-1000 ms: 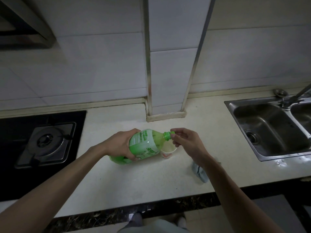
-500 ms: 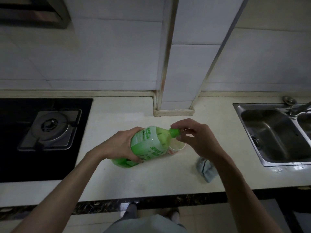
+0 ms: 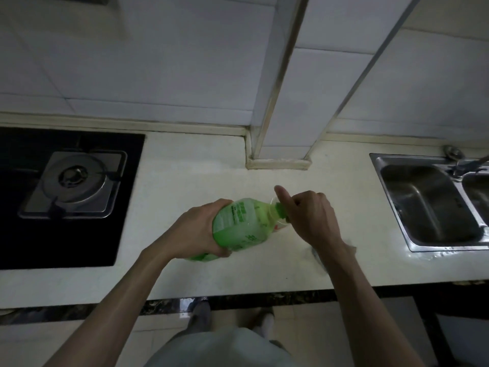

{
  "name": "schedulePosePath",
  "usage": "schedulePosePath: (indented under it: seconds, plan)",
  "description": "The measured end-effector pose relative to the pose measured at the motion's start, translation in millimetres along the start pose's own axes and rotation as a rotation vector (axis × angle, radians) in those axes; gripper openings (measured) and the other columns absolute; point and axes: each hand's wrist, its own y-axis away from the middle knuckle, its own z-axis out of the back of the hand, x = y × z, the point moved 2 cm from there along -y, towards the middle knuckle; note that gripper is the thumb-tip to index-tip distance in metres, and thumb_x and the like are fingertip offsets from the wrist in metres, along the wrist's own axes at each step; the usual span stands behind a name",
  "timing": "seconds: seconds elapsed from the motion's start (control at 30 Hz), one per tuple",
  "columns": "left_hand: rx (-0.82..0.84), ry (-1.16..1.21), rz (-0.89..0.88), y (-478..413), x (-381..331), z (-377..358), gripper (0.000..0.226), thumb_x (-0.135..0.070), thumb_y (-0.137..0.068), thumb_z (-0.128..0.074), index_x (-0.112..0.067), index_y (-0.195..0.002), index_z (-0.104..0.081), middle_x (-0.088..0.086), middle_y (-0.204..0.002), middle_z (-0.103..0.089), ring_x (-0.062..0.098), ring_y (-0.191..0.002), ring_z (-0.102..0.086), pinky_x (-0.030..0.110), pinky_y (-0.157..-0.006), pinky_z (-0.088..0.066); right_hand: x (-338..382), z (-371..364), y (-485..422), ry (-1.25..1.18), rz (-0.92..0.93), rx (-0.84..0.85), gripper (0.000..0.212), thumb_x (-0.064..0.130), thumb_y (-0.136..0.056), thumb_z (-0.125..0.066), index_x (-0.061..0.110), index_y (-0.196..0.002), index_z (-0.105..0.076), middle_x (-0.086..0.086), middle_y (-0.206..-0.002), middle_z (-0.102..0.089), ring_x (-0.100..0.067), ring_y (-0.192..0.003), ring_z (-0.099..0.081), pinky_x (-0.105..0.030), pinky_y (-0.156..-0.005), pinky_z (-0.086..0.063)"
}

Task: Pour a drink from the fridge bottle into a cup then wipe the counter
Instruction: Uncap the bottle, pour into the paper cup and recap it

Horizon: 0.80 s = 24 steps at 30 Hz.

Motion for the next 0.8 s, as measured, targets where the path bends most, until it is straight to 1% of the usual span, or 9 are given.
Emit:
schedulePosePath:
  seconds: [0.1,0.17,0.23,0.3,0.4,0.47,0.6,0.7,0.8]
  plan:
    - [0.009,0.018,-0.004,2.1,1.0,-3.1,0.089,-0.036,-0.054,-0.091,-0.039,-0.130,-0.046,-0.021,-0.110,-0.062,0.005,-0.099,-0.061,0.032,-0.084,-0.054,-1.5,-1.7,5.7,-0.055,0.103,0.003,0.054,0.049,-0.095,-0.047,0.018,-0.052,-0.059,0.007,-0.045,-0.052,-0.006,-0.042,-0.048,-0.021,-0.047,-0.035]
    - [0.019,0.050,-0.007,2.7,0.9,-2.9,0.090,-0.035,-0.054,-0.092,-0.039,-0.130,-0.046,-0.020,-0.112,-0.063,0.005,-0.100,-0.061,0.031,-0.085,-0.054,-2.1,-0.4,10.2,-0.141,0.175,-0.022,0.048,0.050,-0.093,-0.045,0.015,-0.075,-0.073,0.002,-0.064,-0.060,-0.009,-0.055,-0.055,-0.024,-0.054,-0.042]
    - [0.015,0.074,-0.009,3.4,0.4,-0.8,0.091,-0.035,-0.054,-0.093,-0.040,-0.131,-0.045,-0.021,-0.113,-0.063,0.004,-0.101,-0.061,0.030,-0.085,-0.054,0.7,3.3,16.7,-0.252,0.210,-0.020,0.039,0.046,-0.091,-0.048,0.018,-0.102,-0.073,0.001,-0.081,-0.058,-0.010,-0.068,-0.058,-0.015,-0.060,-0.044]
    - [0.012,0.085,-0.018,4.6,-0.9,2.1,0.092,-0.036,-0.054,-0.093,-0.041,-0.132,-0.044,-0.022,-0.113,-0.063,0.003,-0.101,-0.061,0.028,-0.085,-0.053,2.3,8.8,22.2,-0.391,0.154,-0.026,0.031,0.034,-0.089,-0.061,0.020,-0.116,-0.067,0.001,-0.090,-0.060,-0.009,-0.077,-0.061,-0.015,-0.067,-0.050]
    - [0.007,0.136,-0.037,7.1,-4.1,6.9,0.093,-0.037,-0.053,-0.094,-0.043,-0.131,-0.045,-0.026,-0.111,-0.063,-0.006,-0.101,-0.059,0.020,-0.082,-0.050,4.7,19.1,30.3,-0.611,0.019,-0.022,0.035,0.014,-0.083,-0.073,0.020,-0.116,-0.064,0.003,-0.101,-0.069,-0.016,-0.089,-0.067,-0.027,-0.079,-0.057]
    - [0.015,0.187,-0.049,9.1,-6.7,10.8,0.092,-0.037,-0.052,-0.095,-0.046,-0.130,-0.045,-0.027,-0.112,-0.063,-0.011,-0.102,-0.058,0.017,-0.081,-0.049,8.7,24.7,35.4,-0.758,0.048,0.000,0.033,0.005,-0.082,-0.071,0.014,-0.113,-0.065,0.001,-0.109,-0.070,-0.019,-0.098,-0.068,-0.032,-0.085,-0.057]
    - [0.098,0.299,-0.058,13.5,-10.3,20.8,0.087,-0.031,-0.054,-0.096,-0.044,-0.127,-0.050,-0.026,-0.117,-0.064,-0.007,-0.107,-0.060,0.023,-0.089,-0.051,16.0,30.4,41.7,-1.113,0.163,0.114,0.033,0.003,-0.077,-0.065,0.007,-0.110,-0.068,-0.007,-0.116,-0.069,-0.022,-0.114,-0.063,-0.027,-0.093,-0.052]
    - [0.185,0.356,-0.045,17.1,-10.5,26.7,0.086,-0.022,-0.055,-0.096,-0.041,-0.126,-0.052,-0.025,-0.118,-0.064,-0.005,-0.108,-0.061,0.019,-0.088,-0.052,23.6,36.5,39.9,-1.107,0.243,0.205,0.031,0.002,-0.079,-0.065,0.007,-0.109,-0.069,-0.008,-0.117,-0.068,-0.025,-0.117,-0.061,-0.030,-0.096,-0.050]
    - [0.201,0.367,-0.041,18.1,-8.7,28.4,0.084,-0.020,-0.056,-0.096,-0.042,-0.124,-0.051,-0.028,-0.116,-0.064,-0.008,-0.105,-0.061,0.010,-0.082,-0.051,29.9,42.9,34.3,-0.888,0.186,0.153,0.033,0.009,-0.076,-0.070,0.007,-0.108,-0.068,-0.008,-0.108,-0.071,-0.024,-0.105,-0.066,-0.034,-0.091,-0.054]
